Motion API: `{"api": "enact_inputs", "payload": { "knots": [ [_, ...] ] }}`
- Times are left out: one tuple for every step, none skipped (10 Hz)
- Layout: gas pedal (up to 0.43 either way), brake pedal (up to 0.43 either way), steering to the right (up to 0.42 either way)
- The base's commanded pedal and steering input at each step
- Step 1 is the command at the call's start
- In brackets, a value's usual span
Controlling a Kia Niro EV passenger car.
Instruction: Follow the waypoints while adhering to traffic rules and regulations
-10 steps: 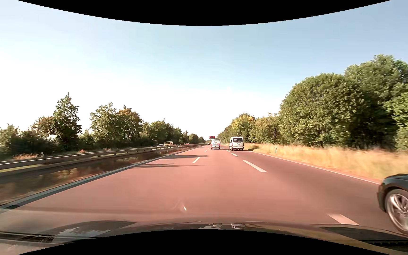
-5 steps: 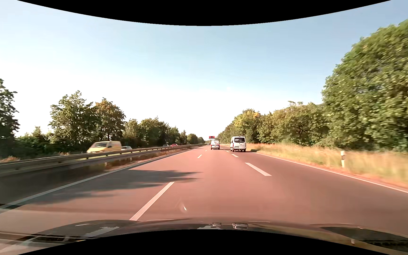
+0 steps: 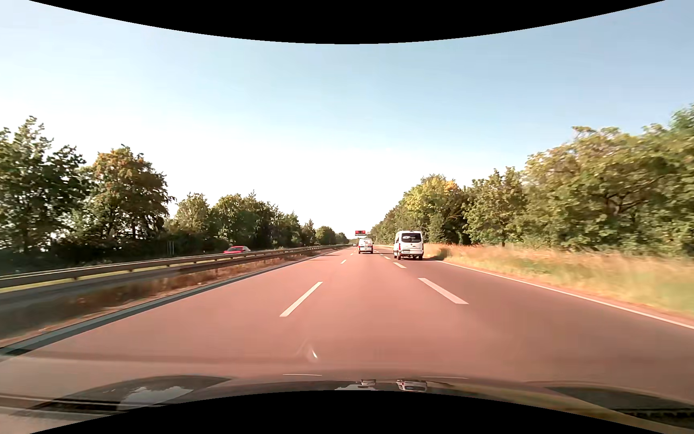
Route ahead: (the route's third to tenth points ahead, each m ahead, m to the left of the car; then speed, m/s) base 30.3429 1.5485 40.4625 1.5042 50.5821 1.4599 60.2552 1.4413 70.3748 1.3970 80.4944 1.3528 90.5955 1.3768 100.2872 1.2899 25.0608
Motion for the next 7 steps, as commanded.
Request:
{"api": "enact_inputs", "payload": {
  "knots": [
    [0.0,0.006,-0.004],
    [0.0,0.006,-0.004],
    [0.0,0.006,-0.003],
    [0.02,0.006,-0.003],
    [0.047,0.006,-0.003],
    [0.059,0.006,-0.003],
    [0.059,0.006,-0.003]
  ]
}}
